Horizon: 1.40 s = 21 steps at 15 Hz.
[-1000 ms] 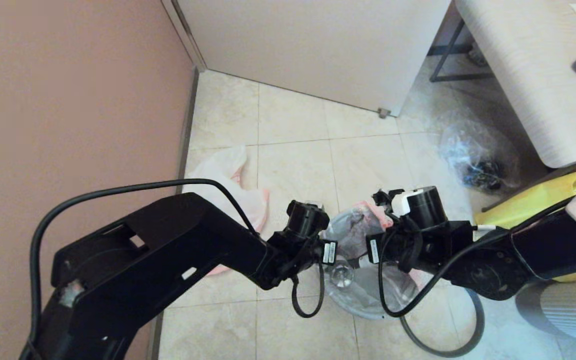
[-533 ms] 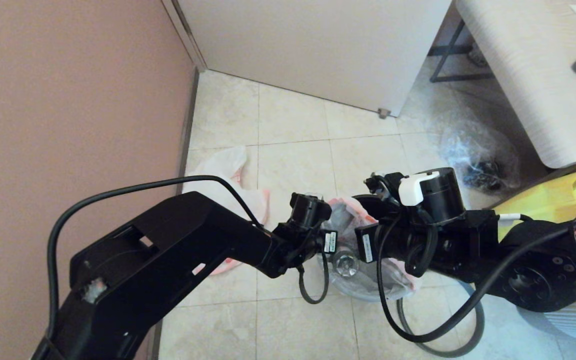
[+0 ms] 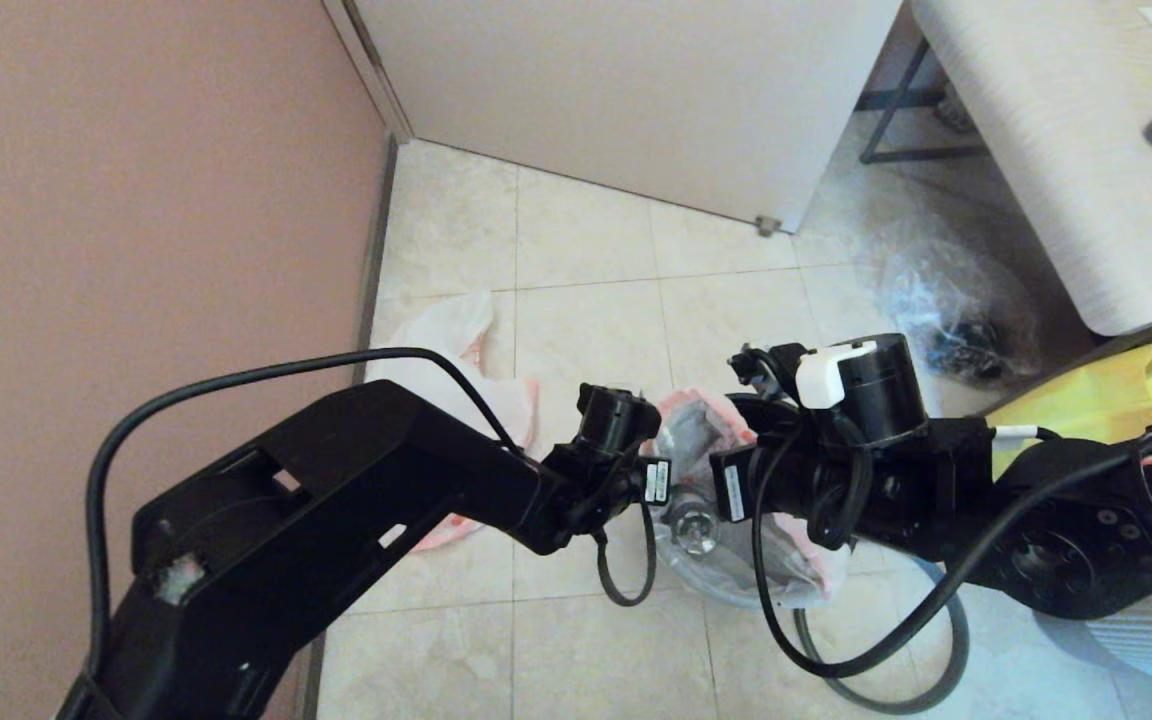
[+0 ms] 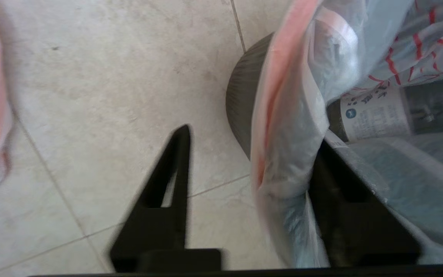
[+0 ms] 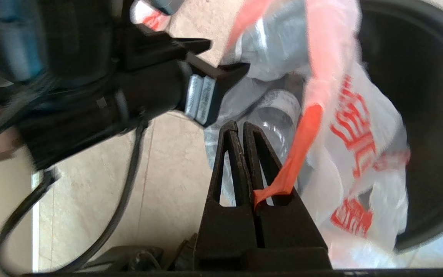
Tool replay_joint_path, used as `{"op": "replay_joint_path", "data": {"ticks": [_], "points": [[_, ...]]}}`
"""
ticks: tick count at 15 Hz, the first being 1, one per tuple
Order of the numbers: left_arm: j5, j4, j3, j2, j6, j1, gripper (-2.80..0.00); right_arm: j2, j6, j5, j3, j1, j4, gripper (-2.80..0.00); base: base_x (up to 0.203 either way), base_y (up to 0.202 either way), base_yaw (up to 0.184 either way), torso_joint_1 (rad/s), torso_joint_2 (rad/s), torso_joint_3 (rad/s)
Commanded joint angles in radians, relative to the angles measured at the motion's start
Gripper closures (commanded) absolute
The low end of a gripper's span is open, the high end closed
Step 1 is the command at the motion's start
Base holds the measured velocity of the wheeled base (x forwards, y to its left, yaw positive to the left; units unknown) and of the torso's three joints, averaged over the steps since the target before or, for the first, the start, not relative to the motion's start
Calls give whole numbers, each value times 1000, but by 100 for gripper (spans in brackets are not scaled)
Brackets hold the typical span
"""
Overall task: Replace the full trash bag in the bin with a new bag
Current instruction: Place the trash bag on the floor
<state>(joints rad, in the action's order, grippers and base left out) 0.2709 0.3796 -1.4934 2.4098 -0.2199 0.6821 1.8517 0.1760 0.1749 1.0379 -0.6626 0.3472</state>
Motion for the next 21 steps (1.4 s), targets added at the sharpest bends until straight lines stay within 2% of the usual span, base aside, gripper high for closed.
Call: {"op": "replay_joint_path", "data": {"ticks": [1,7,10,14,16,21], "points": [[5,3,37,-59,0,3,-280,20,2,-1,12,1,4,0,0,0,0,0,0,0],[7,3,306,-393,-4,24,-280,10,-6,7,40,-1,-6,0,0,0,0,0,0,0],[61,10,433,-418,-9,28,-280,-66,-26,8,42,-6,-45,0,0,0,0,0,0,0],[78,166,623,-421,-7,8,-280,-187,-72,9,50,-39,-86,0,0,0,0,0,0,0],[94,192,702,-434,-10,3,-280,-230,-83,10,75,-53,-132,0,0,0,0,0,0,0],[127,338,915,-486,-15,9,-280,-347,-119,58,225,-79,-299,0,0,0,0,0,0,0]]}}
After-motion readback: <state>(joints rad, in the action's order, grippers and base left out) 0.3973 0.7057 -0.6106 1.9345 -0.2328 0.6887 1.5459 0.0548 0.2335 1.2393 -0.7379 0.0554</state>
